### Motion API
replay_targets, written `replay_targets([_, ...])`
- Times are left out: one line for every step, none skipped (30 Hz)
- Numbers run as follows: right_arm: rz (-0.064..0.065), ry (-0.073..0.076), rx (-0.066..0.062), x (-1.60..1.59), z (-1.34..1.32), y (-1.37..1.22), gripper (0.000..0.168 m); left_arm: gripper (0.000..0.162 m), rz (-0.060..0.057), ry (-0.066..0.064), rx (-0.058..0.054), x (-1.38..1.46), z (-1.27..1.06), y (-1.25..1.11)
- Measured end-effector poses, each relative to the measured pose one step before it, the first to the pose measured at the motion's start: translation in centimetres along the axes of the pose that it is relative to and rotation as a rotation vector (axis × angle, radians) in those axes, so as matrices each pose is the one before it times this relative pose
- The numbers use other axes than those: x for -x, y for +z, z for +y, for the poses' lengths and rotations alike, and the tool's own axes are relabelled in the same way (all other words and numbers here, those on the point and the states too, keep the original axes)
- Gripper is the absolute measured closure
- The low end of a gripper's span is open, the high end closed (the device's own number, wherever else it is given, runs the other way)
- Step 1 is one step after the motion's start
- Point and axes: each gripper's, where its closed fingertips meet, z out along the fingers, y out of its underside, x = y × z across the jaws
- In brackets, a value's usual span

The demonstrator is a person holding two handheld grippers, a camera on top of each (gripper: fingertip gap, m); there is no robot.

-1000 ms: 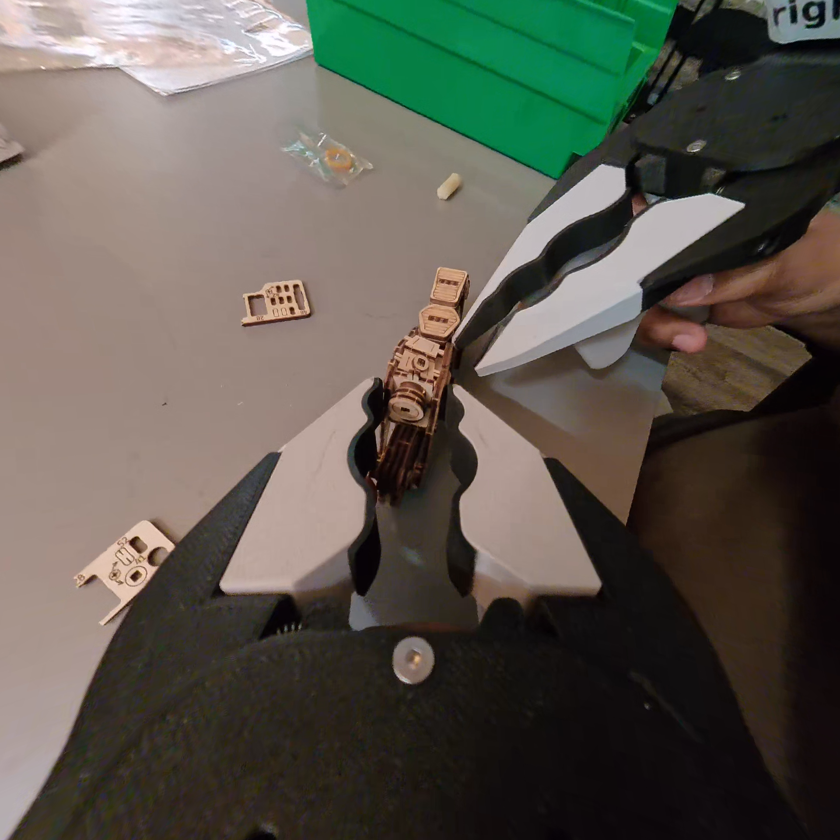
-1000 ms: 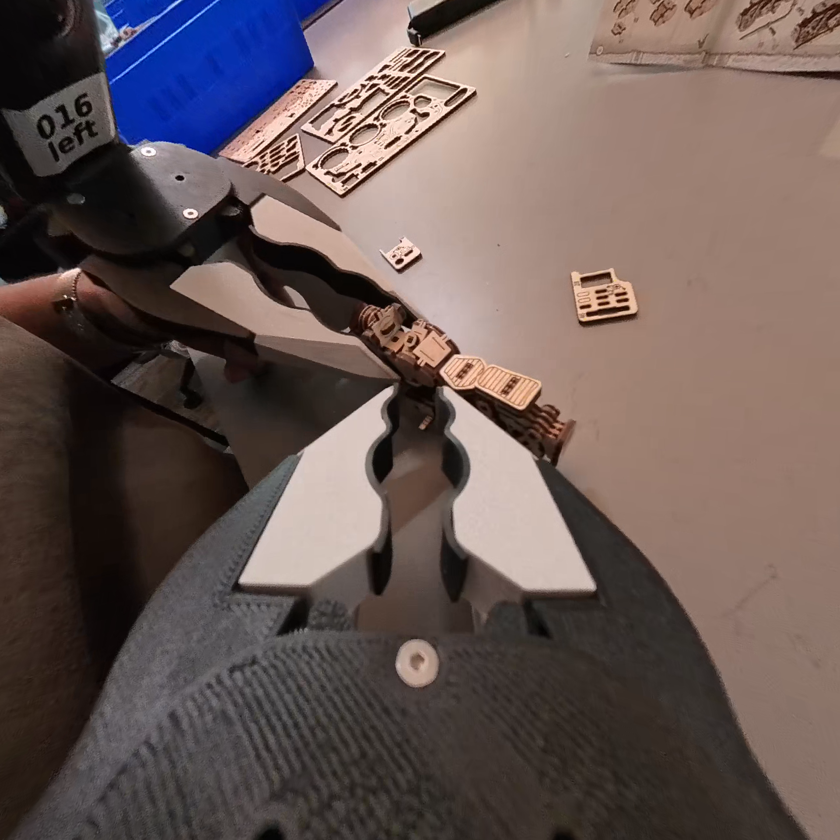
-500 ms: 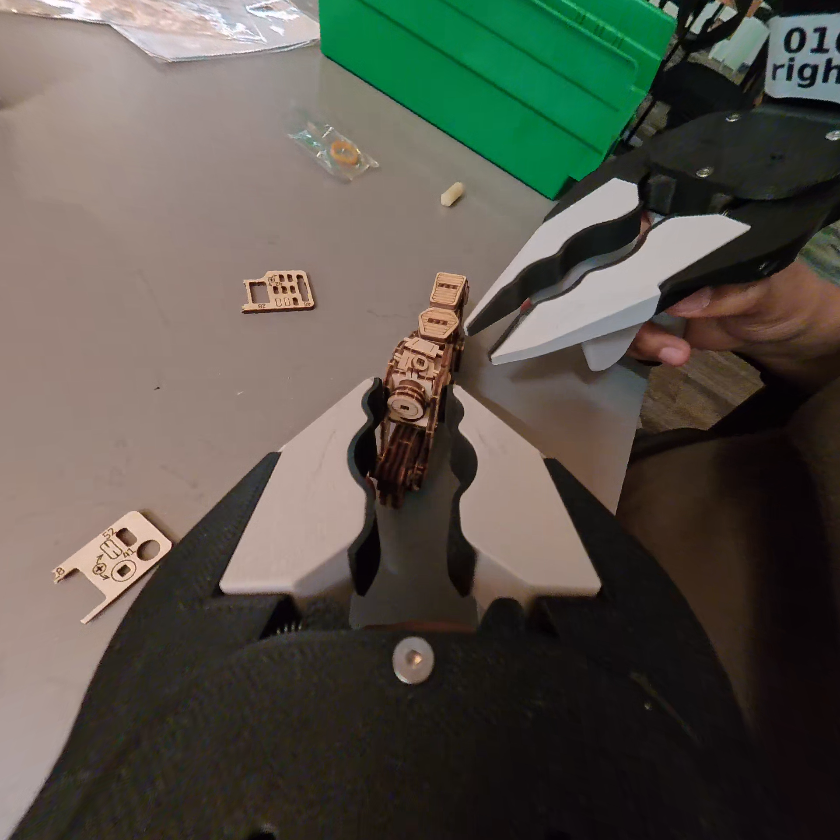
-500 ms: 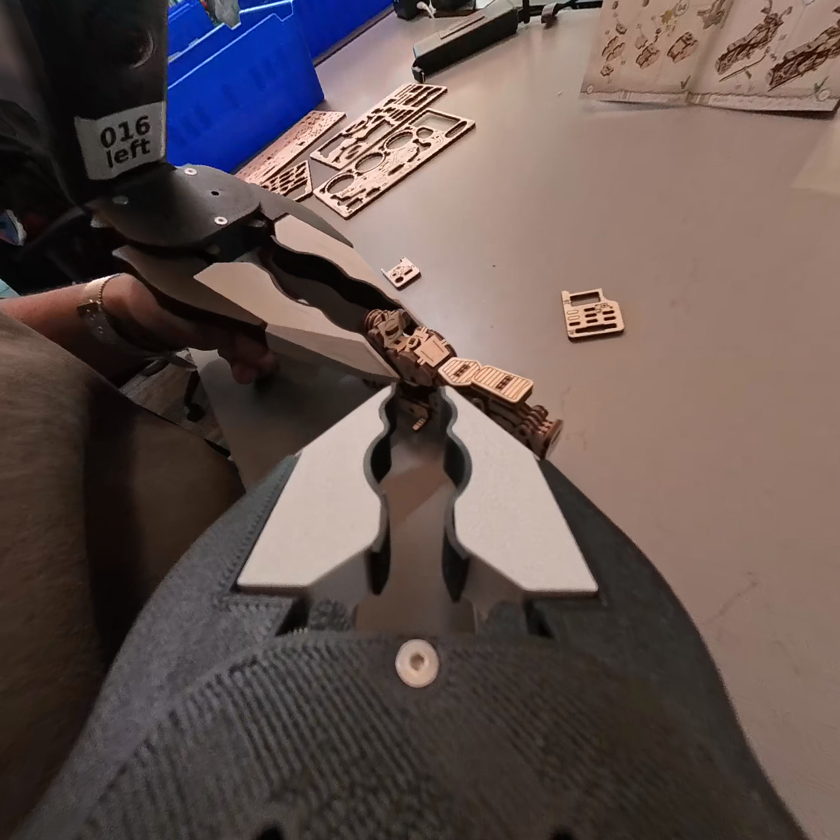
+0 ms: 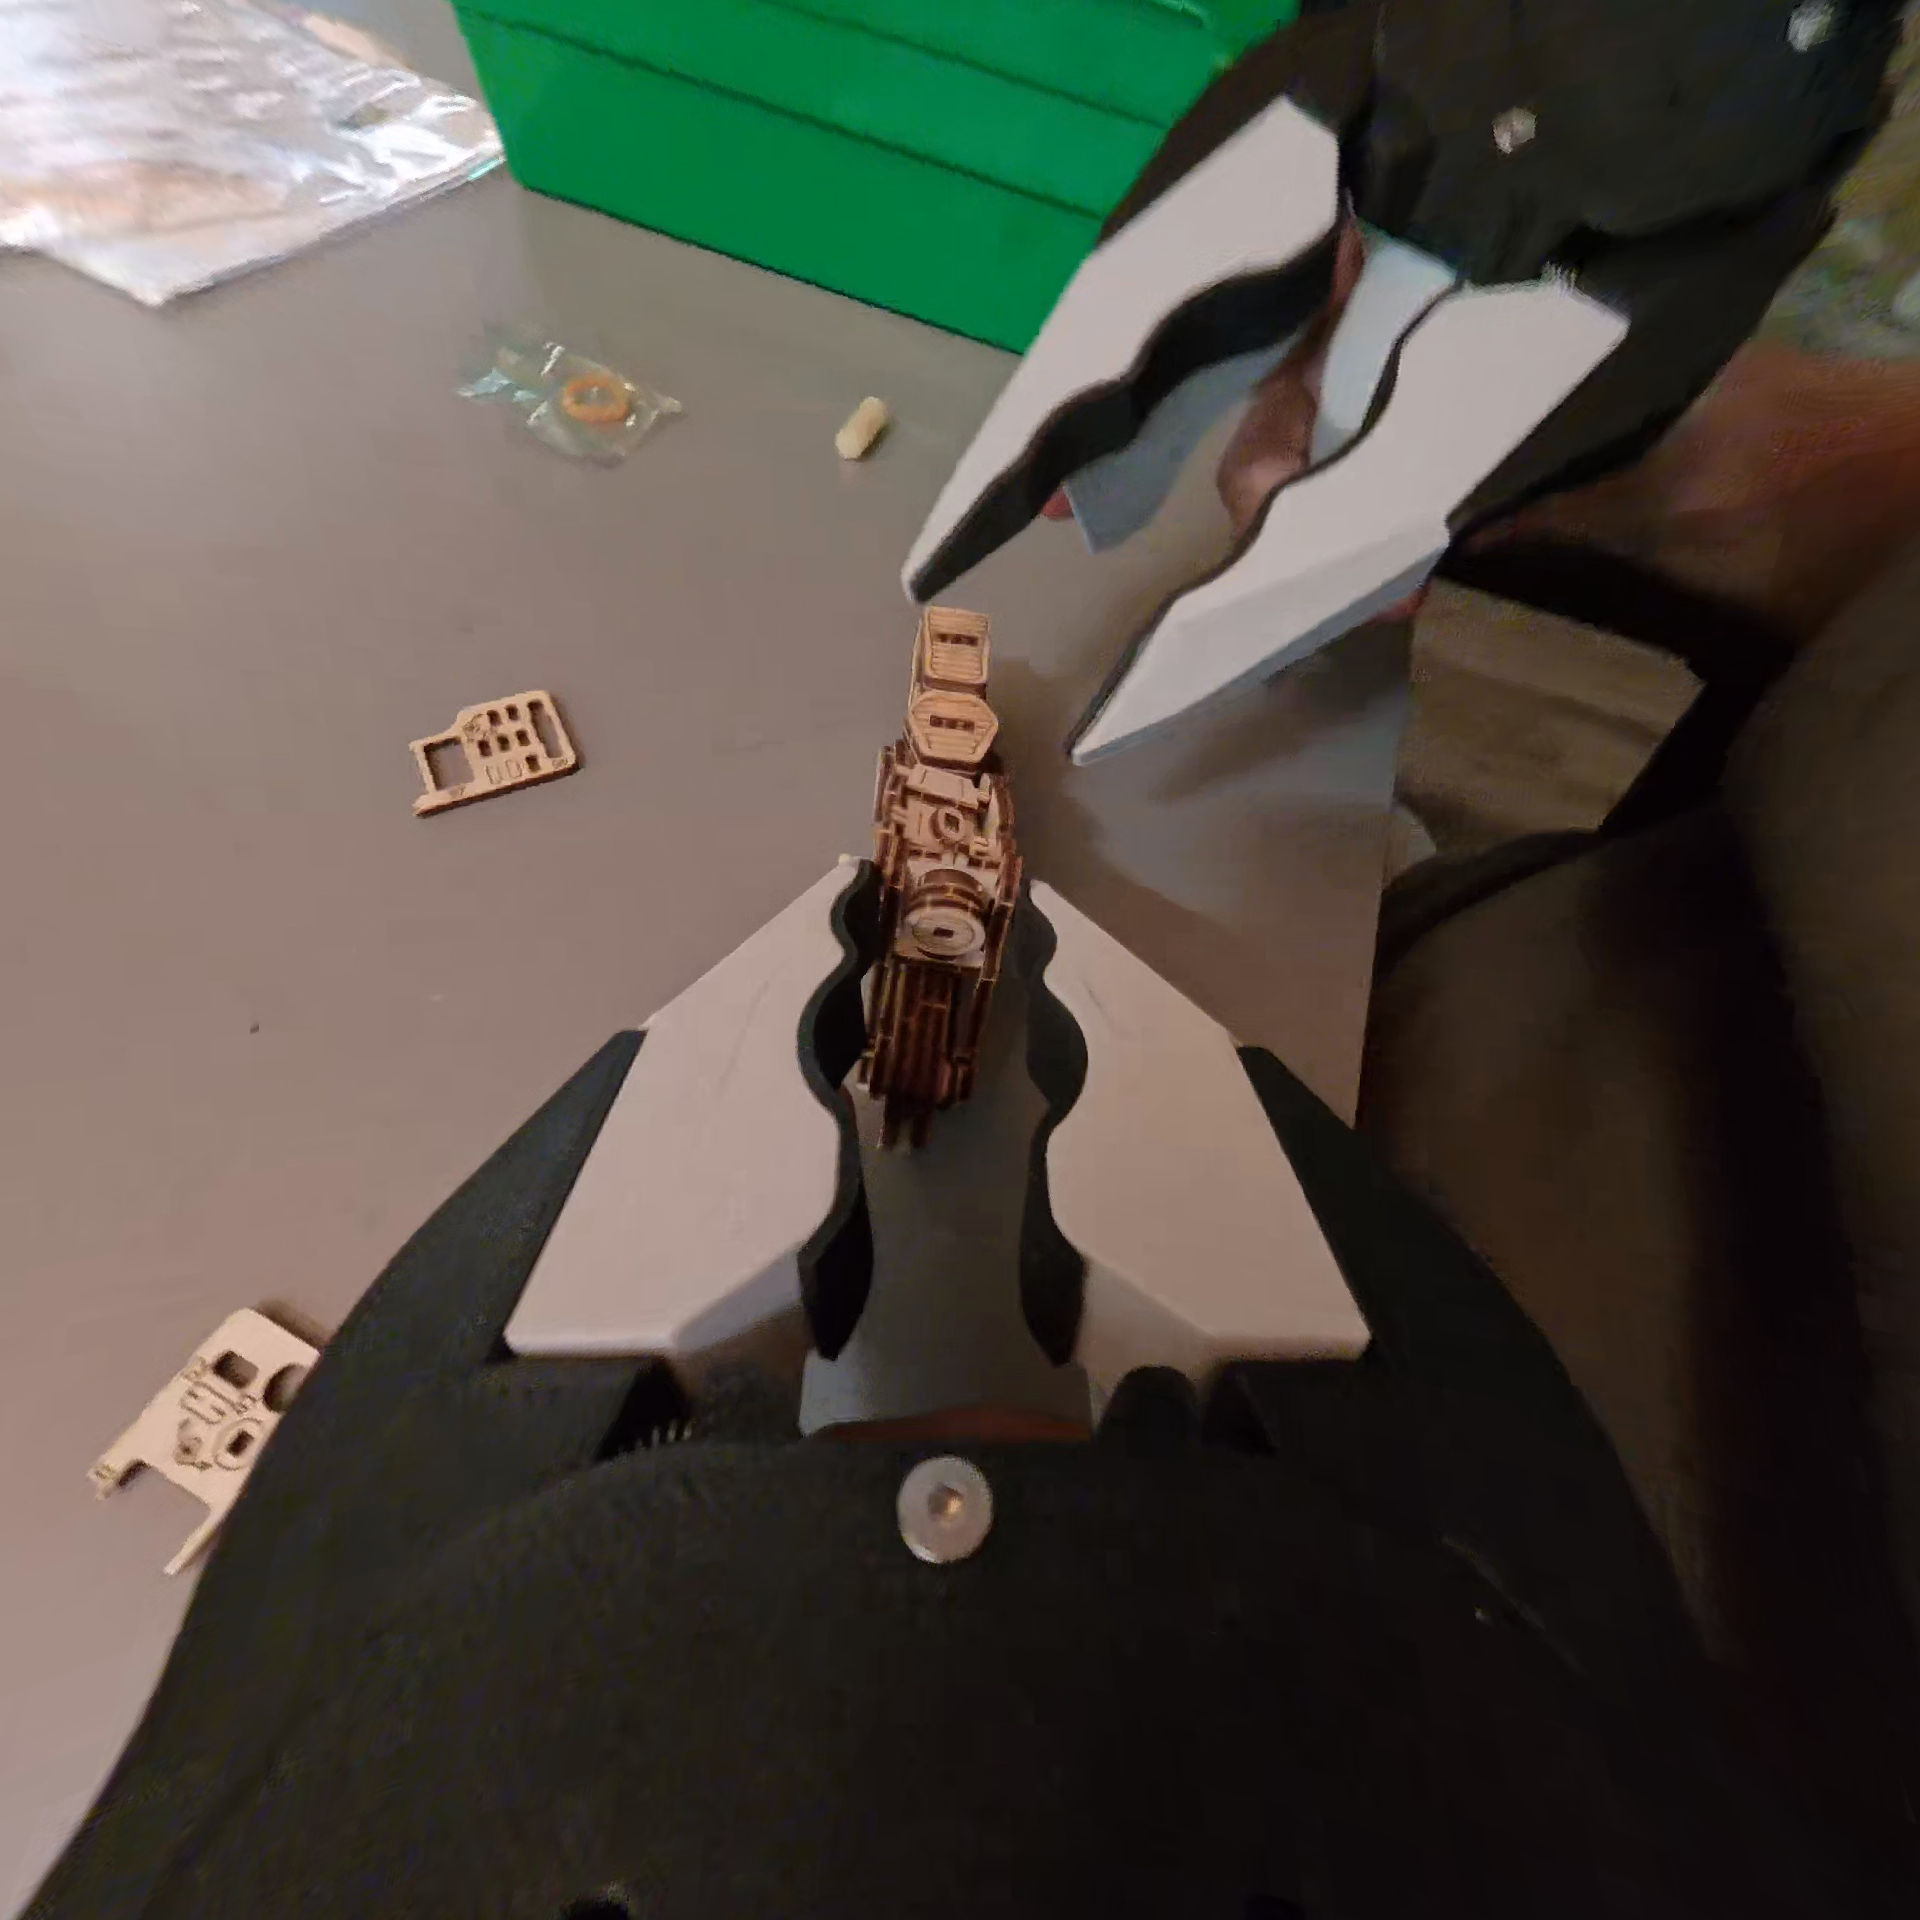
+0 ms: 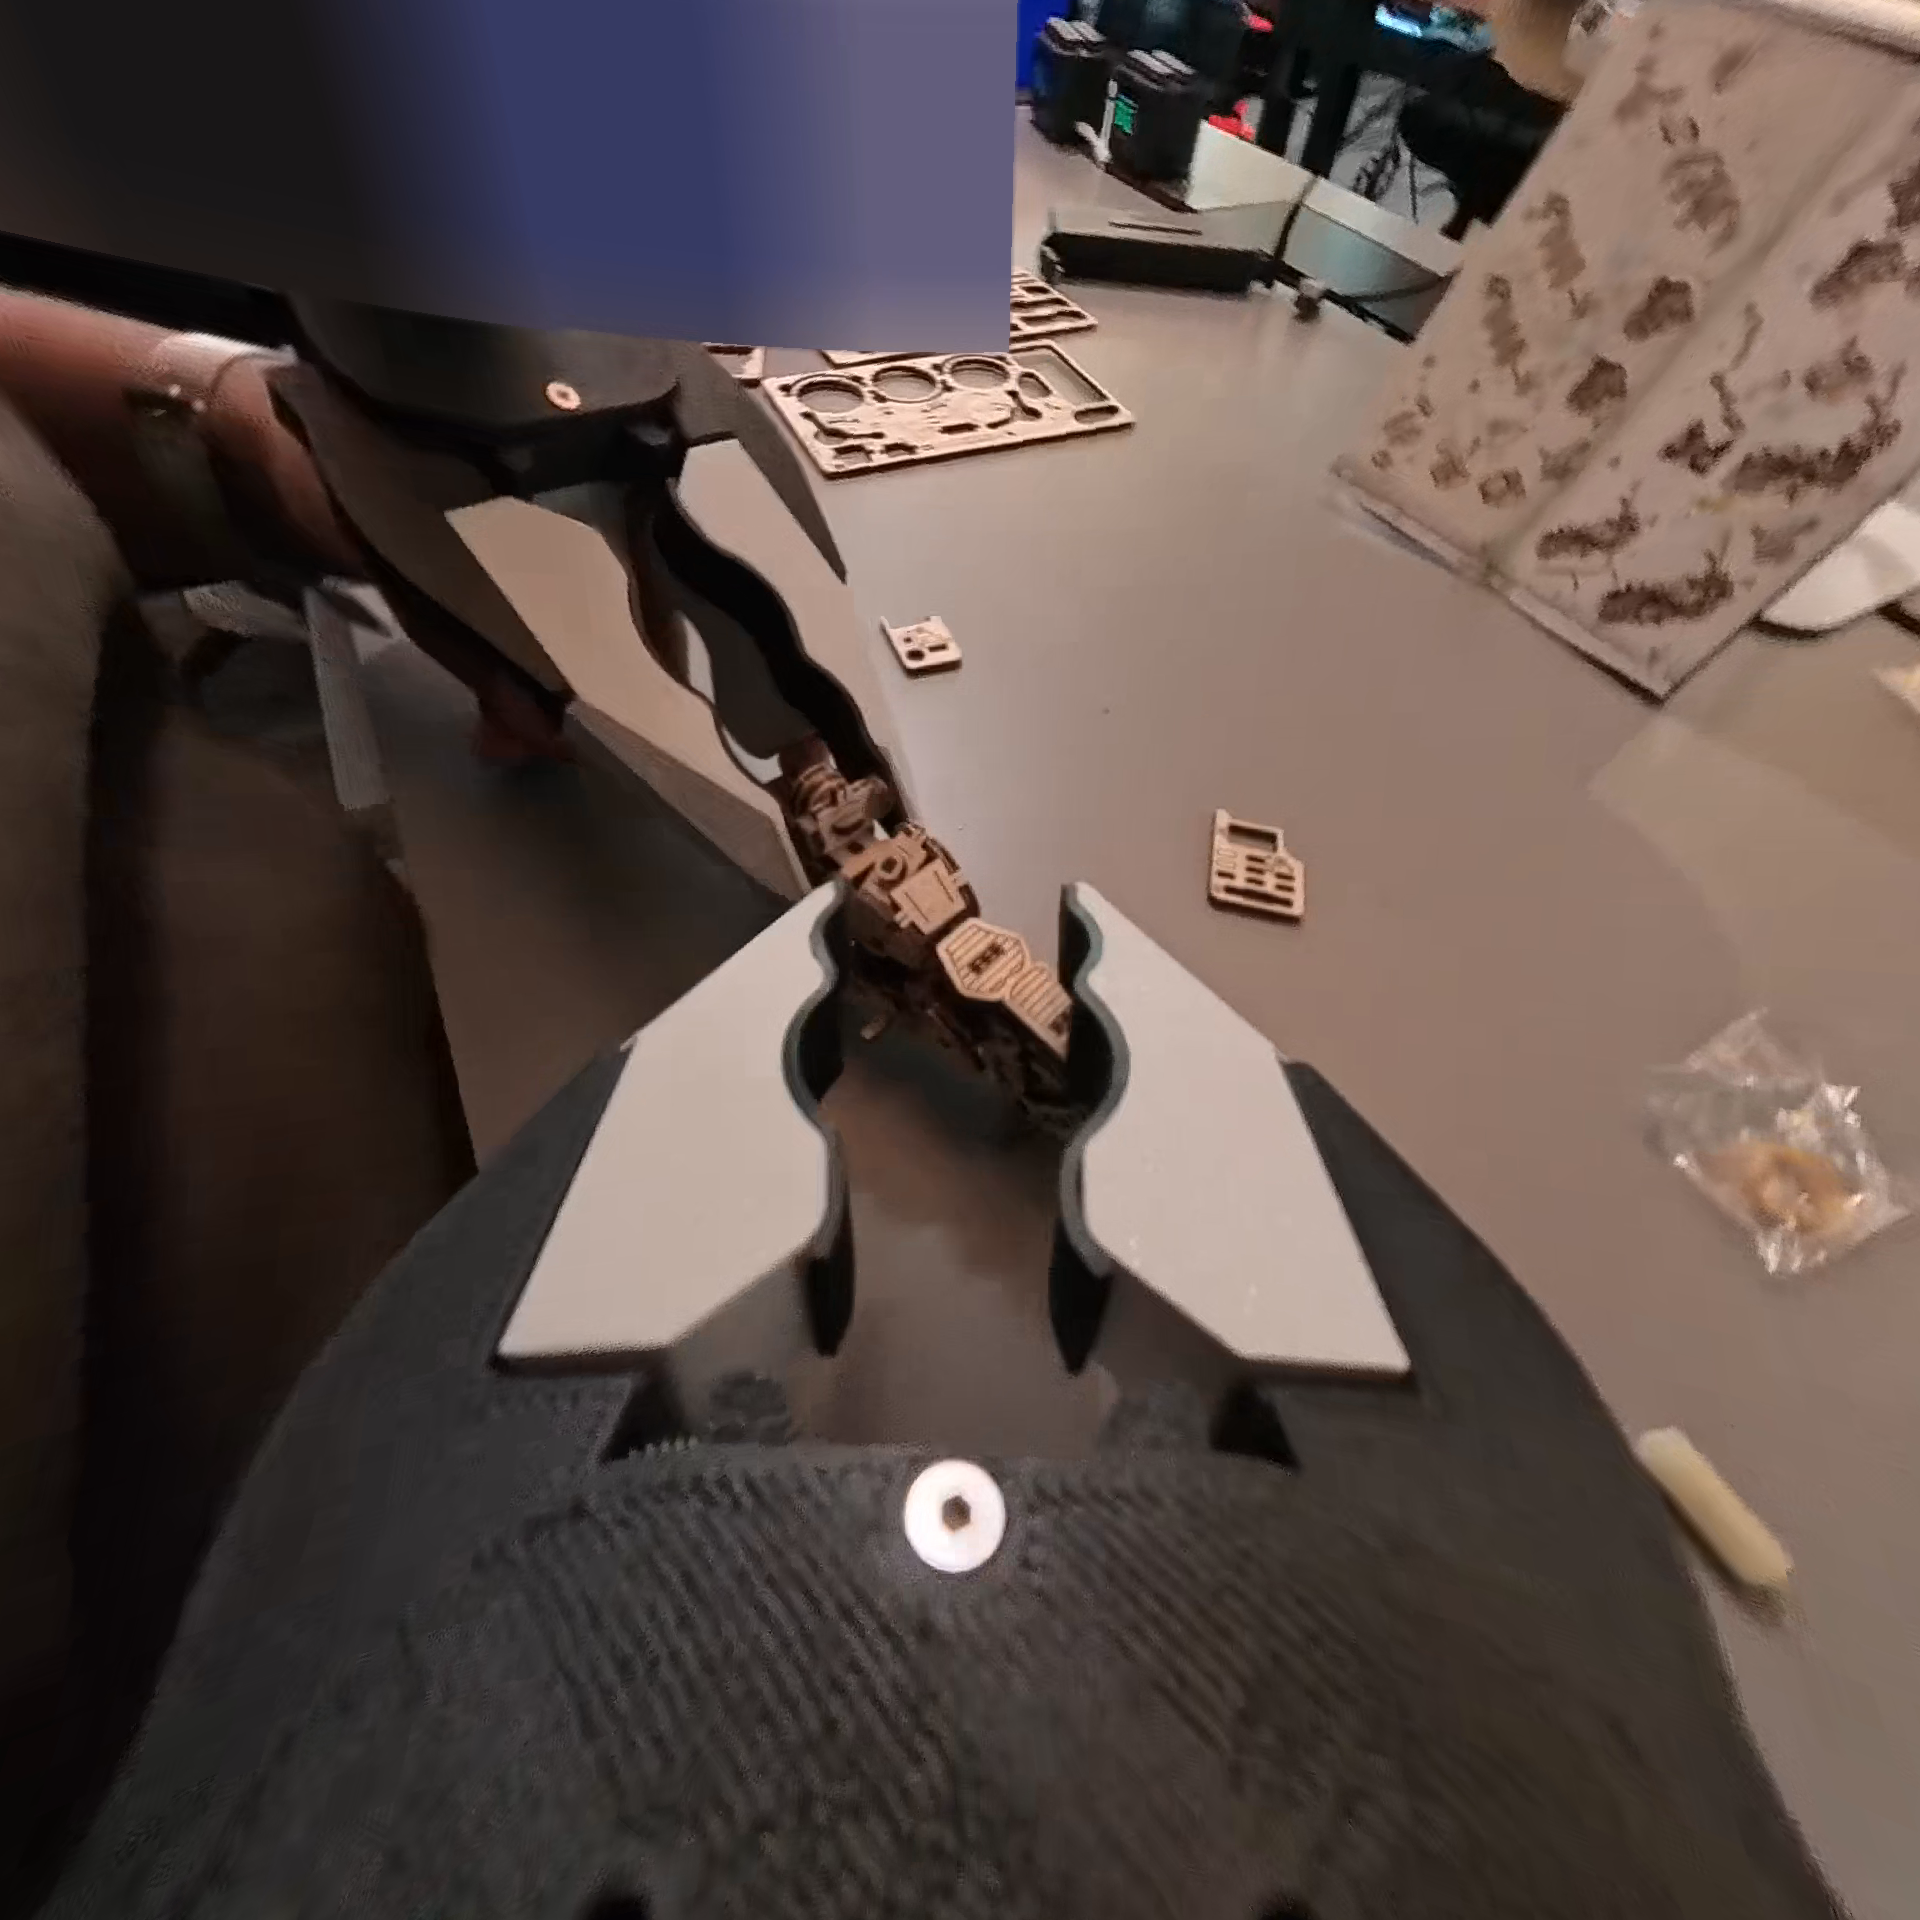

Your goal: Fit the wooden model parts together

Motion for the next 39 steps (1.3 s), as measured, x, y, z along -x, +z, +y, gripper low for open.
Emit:
replay_targets([-0.0247,-0.0298,-0.0003,0.43,-0.068,-0.179,0.129,0.138,-0.0071,0.0585,0.0141,-0.278,0.189,0.057])
replay_targets([-0.0229,-0.0329,0.0152,0.33,0.147,-0.113,0.127,0.138,-0.0089,0.0635,0.0089,-0.277,0.127,0.045])
replay_targets([-0.0194,-0.0369,0.0316,0.203,0.369,-0.06,0.126,0.139,-0.0124,0.0629,0.0017,-0.227,0.029,0.006])
replay_targets([-0.0254,-0.0376,0.0398,0.232,0.467,-0.035,0.126,0.138,-0.0123,0.0537,0.0022,-0.191,0.046,0.024])
replay_targets([-0.0272,-0.0367,0.0409,0.193,0.413,-0.011,0.126,0.139,-0.0097,0.0373,0.0013,-0.14,0.028,0.021])
replay_targets([-0.0295,-0.0388,0.0365,0.165,0.282,-0.034,0.126,0.138,-0.0072,0.0184,0.0007,-0.057,0.005,0.014])
replay_targets([-0.0341,-0.0423,0.0296,0.179,0.089,-0.038,0.127,0.138,-0.002,0.0037,0.0002,-0.027,0.008,0.004])
replay_targets([-0.0327,-0.044,0.0243,0.1,-0.018,-0.011,0.129,0.139,0.0023,-0.0023,-0.0015,0.001,-0.017,-0.019])
replay_targets([-0.0328,-0.0445,0.024,0.041,-0.045,0.069,0.13,0.139,0.0052,-0.0043,-0.0024,-0.012,-0.023,-0.031])
replay_targets([-0.0329,-0.0422,0.0246,0.042,-0.005,0.183,0.131,0.139,0.0041,-0.0044,-0.0018,-0.001,-0.027,-0.017])
replay_targets([-0.0234,-0.0387,0.0237,-0.086,0.042,0.288,0.13,0.139,0.0041,-0.0029,-0.0019,-0.015,-0.021,-0.017])
replay_targets([-0.0193,-0.0365,0.0192,-0.116,0.095,0.369,0.131,0.139,0.005,-0.0002,-0.0035,-0.056,-0.031,-0.042])
replay_targets([-0.022,-0.0307,0.0132,-0.017,0.11,0.411,0.132,0.139,0.0024,0.0016,-0.0048,-0.048,-0.059,-0.048])
replay_targets([-0.021,-0.0196,0.007,0.008,0.081,0.422,0.133,0.139,-0.0011,0.001,-0.003,0.006,-0.041,-0.025])
replay_targets([-0.0225,-0.0105,0.0002,0.085,0.006,0.407,0.134,0.139,-0.0013,0.0004,-0.001,0.011,-0.006,-0.011])
replay_targets([-0.0182,-0.0057,-0.003,0.097,-0.031,0.349,0.136,0.139,0.0009,0.0015,-0.0006,-0.032,-0.007,-0.007])
replay_targets([-0.0122,-0.006,-0.0055,0.104,-0.086,0.257,0.14,0.139,0.0001,0.0001,0.0011,0.0,0.017,0.01])
replay_targets([-0.0029,-0.005,-0.0064,0.019,-0.099,0.157,0.146,0.139,-0.0055,-0.0045,0.0045,0.116,0.047,0.038])
replay_targets([0.0049,0.0007,-0.0042,-0.073,-0.022,0.068,0.146,0.139,-0.0014,-0.0061,0.0029,0.085,0.046,0.024])
replay_targets([0.0046,0.0094,-0.0047,-0.067,0.0,-0.002,0.146,0.139,0.0004,-0.007,0.0002,0.081,0.007,-0.009])
replay_targets([0.0043,0.0173,-0.0067,-0.043,-0.011,-0.048,0.146,0.138,0.0008,-0.0095,-0.0028,0.091,-0.03,-0.03])
replay_targets([0.0034,0.0195,-0.0084,-0.031,-0.018,-0.077,0.146,0.137,0.0037,-0.0112,-0.0045,0.079,-0.044,-0.049])
replay_targets([0.001,0.0185,-0.0096,0.031,-0.027,-0.091,0.146,0.136,0.007,-0.0119,-0.0071,0.047,-0.081,-0.074])
replay_targets([0.0029,0.0202,-0.0079,0.0,-0.007,-0.099,0.146,0.134,0.0053,-0.0138,-0.008,0.098,-0.093,-0.089])
replay_targets([0.0106,0.0238,-0.0025,-0.164,0.052,-0.087,0.146,0.133,-0.0025,-0.0177,-0.0091,0.219,-0.094,-0.109])
replay_targets([0.0146,0.0231,-0.0004,-0.25,0.098,-0.1,0.146,0.132,-0.0051,-0.02,-0.0118,0.275,-0.127,-0.128])
replay_targets([0.015,0.0241,-0.006,-0.272,0.041,-0.122,0.146,0.13,-0.0027,-0.0196,-0.0147,0.248,-0.166,-0.173])
replay_targets([0.0187,0.0334,-0.0128,-0.37,-0.03,-0.151,0.146,0.127,-0.0042,-0.02,-0.0167,0.266,-0.192,-0.184])
replay_targets([0.0175,0.0419,-0.0189,-0.405,-0.097,-0.146,0.146,0.125,-0.0104,-0.0223,-0.0157,0.374,-0.172,-0.177])
replay_targets([0.0121,0.0461,-0.022,-0.354,-0.124,-0.159,0.147,0.123,-0.0088,-0.023,-0.0134,0.351,-0.148,-0.154])
replay_targets([0.0088,0.0479,-0.0213,-0.306,-0.137,-0.141,0.146,0.121,-0.0062,-0.0218,-0.0126,0.312,-0.137,-0.136])
replay_targets([0.0103,0.0495,-0.0208,-0.311,-0.144,-0.085,0.147,0.118,-0.0142,-0.0215,-0.0131,0.422,-0.166,-0.099])
replay_targets([0.0157,0.0489,-0.0225,-0.371,-0.194,-0.061,0.147,0.115,-0.0269,-0.0223,-0.0106,0.626,-0.139,-0.066])
replay_targets([0.0111,0.0444,-0.0231,-0.282,-0.223,-0.066,0.147,0.112,-0.0209,-0.0222,-0.008,0.538,-0.117,-0.035])
replay_targets([-0.005,0.0391,-0.0165,-0.06,-0.156,-0.077,0.146,0.107,-0.0142,-0.0212,-0.0128,0.436,-0.17,-0.053])
replay_targets([-0.0113,0.0329,-0.0105,0.029,-0.08,-0.081,0.146,0.106,-0.0156,-0.0205,-0.0197,0.436,-0.269,-0.1])
replay_targets([-0.0044,0.0257,-0.012,-0.064,-0.126,-0.099,0.146,0.105,-0.007,-0.0207,-0.0209,0.317,-0.274,-0.129])
replay_targets([-0.0001,0.026,-0.018,-0.144,-0.196,-0.119,0.146,0.105,0.0022,-0.0238,-0.0169,0.182,-0.205,-0.113])
replay_targets([-0.0052,0.0377,-0.0248,-0.125,-0.268,-0.093,0.146,0.105,0.0078,-0.0288,-0.0105,0.117,-0.105,-0.093])
